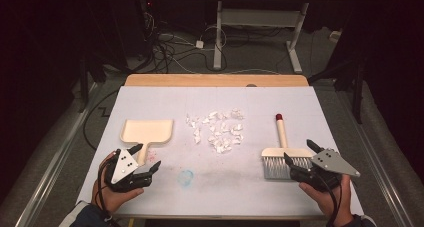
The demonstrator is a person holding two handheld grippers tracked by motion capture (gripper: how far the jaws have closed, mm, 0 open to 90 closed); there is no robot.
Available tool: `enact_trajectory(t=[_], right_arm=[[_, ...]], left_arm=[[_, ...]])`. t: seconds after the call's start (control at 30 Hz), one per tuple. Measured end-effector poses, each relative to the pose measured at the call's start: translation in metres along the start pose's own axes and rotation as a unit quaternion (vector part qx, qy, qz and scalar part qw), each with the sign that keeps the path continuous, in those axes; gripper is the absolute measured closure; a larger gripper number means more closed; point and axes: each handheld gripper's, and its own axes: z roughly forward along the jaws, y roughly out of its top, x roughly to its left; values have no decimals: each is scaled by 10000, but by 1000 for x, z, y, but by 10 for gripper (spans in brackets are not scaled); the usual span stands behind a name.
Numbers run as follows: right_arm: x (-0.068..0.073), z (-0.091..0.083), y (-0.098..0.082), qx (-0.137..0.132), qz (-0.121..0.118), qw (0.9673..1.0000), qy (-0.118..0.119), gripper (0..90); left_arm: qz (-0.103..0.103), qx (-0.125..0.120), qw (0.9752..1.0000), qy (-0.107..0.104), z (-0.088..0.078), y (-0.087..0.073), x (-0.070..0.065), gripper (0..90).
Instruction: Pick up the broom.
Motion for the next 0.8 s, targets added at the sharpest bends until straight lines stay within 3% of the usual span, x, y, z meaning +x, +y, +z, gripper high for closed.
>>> enact_trajectory(t=[0.13, 0.3, 0.43, 0.47, 0.5, 0.57, 0.73, 0.8], right_arm=[[2, 4, -1, 87, -105, 9999, 31, 214], [6, 8, -1, 149, -131, 9997, 110, 212], [6, 16, 2, 178, -106, 9994, 280, 173], [6, 22, 3, 350, -119, 9974, 624, 169], [5, 25, 1, 416, 9, 9958, 817, 169], [3, 33, -3, 673, -1, 9927, 1002, 165], [2, 42, -3, 838, -42, 9919, 956, 164], [0, 44, 0, 866, -55, 9928, 822, 164]], left_arm=[[41, 22, 10000, 49, 3, 0, -2, 218], [-54, -43, 10000, 26, 1, 1, -6, 218], [57, 65, 9999, -111, -1, -2, -11, 221], [65, 89, 9999, -126, -1, -3, -12, 222], [87, 124, 9998, -132, -1, -2, -13, 222], [86, 171, 9997, -144, 0, -3, -13, 222], [115, 274, 9995, -147, 2, -4, -15, 222], [111, 303, 9994, -140, 2, -4, -15, 222]])
